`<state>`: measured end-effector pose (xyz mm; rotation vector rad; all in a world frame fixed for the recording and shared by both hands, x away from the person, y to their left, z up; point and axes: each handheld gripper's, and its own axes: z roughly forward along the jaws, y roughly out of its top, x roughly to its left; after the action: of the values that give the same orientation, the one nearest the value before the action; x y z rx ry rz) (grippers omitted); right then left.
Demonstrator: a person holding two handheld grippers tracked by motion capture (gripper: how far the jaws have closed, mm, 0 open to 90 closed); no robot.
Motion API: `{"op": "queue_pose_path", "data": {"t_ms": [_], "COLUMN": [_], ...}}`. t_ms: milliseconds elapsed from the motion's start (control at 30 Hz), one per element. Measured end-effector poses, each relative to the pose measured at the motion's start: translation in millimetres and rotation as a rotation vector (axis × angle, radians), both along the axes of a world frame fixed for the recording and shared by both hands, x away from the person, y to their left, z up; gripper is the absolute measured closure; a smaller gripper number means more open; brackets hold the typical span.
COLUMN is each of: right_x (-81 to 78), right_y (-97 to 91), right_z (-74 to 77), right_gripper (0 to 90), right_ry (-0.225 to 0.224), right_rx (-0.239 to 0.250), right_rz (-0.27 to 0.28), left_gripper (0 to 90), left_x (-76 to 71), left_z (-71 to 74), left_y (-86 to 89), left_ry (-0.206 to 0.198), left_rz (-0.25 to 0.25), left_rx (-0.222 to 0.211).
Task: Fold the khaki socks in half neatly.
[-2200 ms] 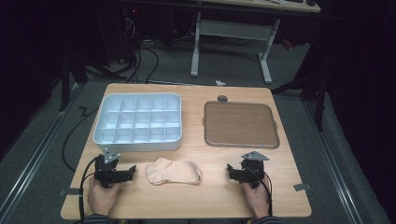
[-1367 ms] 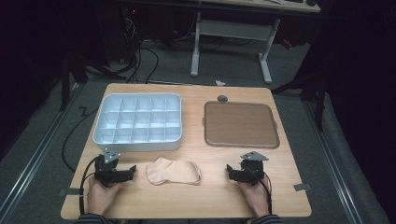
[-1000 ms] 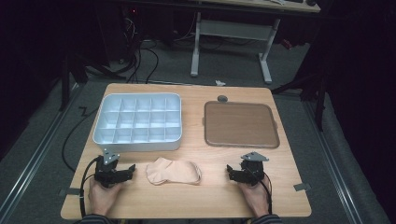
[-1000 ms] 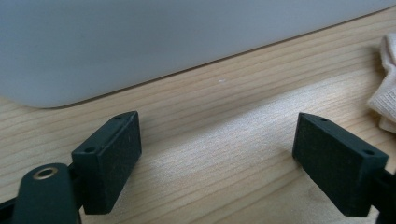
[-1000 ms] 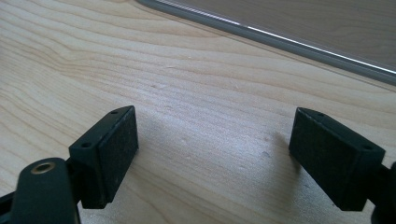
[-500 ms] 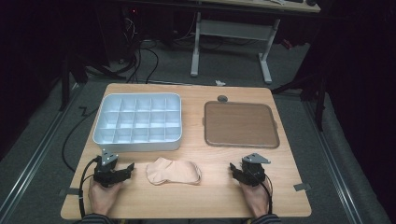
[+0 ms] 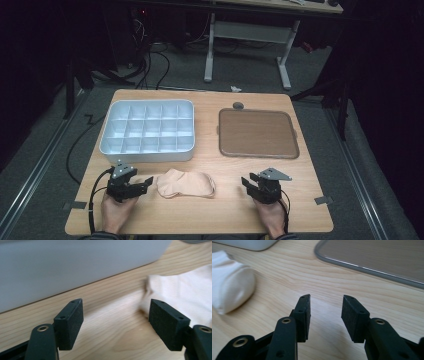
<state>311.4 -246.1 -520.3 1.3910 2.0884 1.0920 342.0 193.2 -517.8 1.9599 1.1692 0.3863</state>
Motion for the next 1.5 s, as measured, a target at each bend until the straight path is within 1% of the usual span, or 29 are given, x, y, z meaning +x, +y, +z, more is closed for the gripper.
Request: {"op": "queue_pose_path", "data": {"t_ms": [33,100,233,267,367,467,500,533,567,600,667,700,767,867,933,1000,1033,1067,1100,1133,1167,1200,1267,1300,1333,1367,1400,1467,1500], "right_x": [-0.8,-2.3,-5.4,-6.0,-8.2,-9.4,-9.7,-10.5,-10.5,-11.6,-12.3,-12.3,-12.8,-11.7,-8.1,-4.3,-4.3,-0.4,-0.4,0.6,2.5,3.4,4.2,4.2,4.5,4.5,4.7,4.7,5.6], "right_y": [2.9,8.4,19.0,21.3,28.5,33.7,40.0,44.0,44.0,50.8,57.4,57.4,67.6,77.3,84.0,89.4,89.4,93.8,93.8,94.5,96.0,96.0,96.2,96.2,96.2,96.2,97.0,97.5,97.6], "right_z": [0.8,2.6,6.1,6.8,9.1,10.2,10.4,10.3,10.3,10.3,10.4,10.4,10.9,11.0,9.2,6.7,6.7,3.2,3.2,2.2,-0.2,-1.3,-3.0,-3.0,-5.0,-5.0,-7.3,-8.2,-8.4], "right_gripper": [59.1,59.4,59.8,59.8,60.1,60.1,59.6,59.6,59.6,59.2,58.6,58.6,56.7,53.2,51.7,51.6,51.6,53.2,53.2,54.2,58.2,60.5,65.4,65.4,68.6,68.6,71.0,72.1,74.5], "right_ry": [0.001,-0.005,-0.009,-0.006,-0.009,-0.011,-0.01,-0.012,-0.012,-0.009,-0.013,-0.013,-0.015,-0.026,-0.02,-0.016,-0.016,-0.003,-0.003,0.003,0.016,0.02,0.036,0.036,0.05,0.05,0.059,0.061,0.065], "right_rx": [0.01,0.01,0.022,0.032,0.039,0.041,0.024,0.013,0.013,0.005,0.001,0.001,0.001,-0.011,-0.025,-0.04,-0.04,-0.059,-0.059,-0.058,-0.063,-0.068,-0.073,-0.073,-0.082,-0.082,-0.082,-0.081,-0.071], "right_rz": [0.01,0.033,0.073,0.083,0.11,0.131,0.169,0.182,0.182,0.208,0.228,0.228,0.244,0.244,0.244,0.241,0.241,0.233,0.233,0.231,0.226,0.227,0.221,0.221,0.22,0.22,0.222,0.225,0.228], "left_gripper": [29.0,29.0,29.3,29.5,30.1,30.6,31.2,31.4,31.8,32.5,33.1,33.3,33.9,34.4,34.4,34.7,35.1,35.6,35.6,35.9,37.6,39.1,42.9,44.9,47.0,48.9,51.4,56.3,60.0], "left_x": [-0.3,-0.8,-1.0,-0.8,-0.3,-0.3,-0.1,0.3,0.3,0.6,1.1,1.1,1.3,0.7,0.7,-0.2,-0.2,-1.2,-1.4,-2.0,-1.9,-1.4,-2.5,-2.5,-3.1,-3.1,-3.4,-3.1,-2.1], "left_z": [0.2,0.3,-2.3,-3.1,-5.4,-5.9,-6.0,-6.3,-6.3,-6.8,-7.8,-7.8,-9.4,-10.5,-10.6,-10.7,-10.7,-10.8,-10.9,-10.9,-10.7,-10.0,-9.8,-9.8,-9.9,-9.9,-9.9,-9.8,-9.4], "left_y": [-3.1,-8.9,-20.7,-22.6,-27.1,-29.6,-30.4,-32.2,-32.2,-34.0,-35.5,-35.5,-37.3,-39.6,-39.7,-42.6,-42.6,-44.6,-45.5,-46.6,-47.0,-47.1,-47.6,-47.6,-48.0,-48.0,-48.5,-48.6,-48.1], "left_ry": [0.005,0.02,0.043,0.052,0.069,0.075,0.077,0.081,0.081,0.08,0.082,0.082,0.085,0.075,0.074,0.063,0.063,0.052,0.04,0.044,0.044,0.04,0.043,0.043,0.037,0.037,0.034,0.036,0.042], "left_rz": [-0.008,-0.027,-0.051,-0.058,-0.057,-0.057,-0.057,-0.055,-0.055,-0.051,-0.047,-0.047,-0.047,-0.049,-0.048,-0.044,-0.044,-0.045,-0.044,-0.045,-0.044,-0.048,-0.059,-0.059,-0.067,-0.067,-0.07,-0.071,-0.071], "left_rx": [-0.006,-0.01,0.011,0.014,0.011,0.009,0.013,0.016,0.016,0.015,0.019,0.019,0.026,0.041,0.041,0.064,0.064,0.087,0.101,0.103,0.103,0.114,0.111,0.111,0.112,0.112,0.108,0.105,0.096]}}
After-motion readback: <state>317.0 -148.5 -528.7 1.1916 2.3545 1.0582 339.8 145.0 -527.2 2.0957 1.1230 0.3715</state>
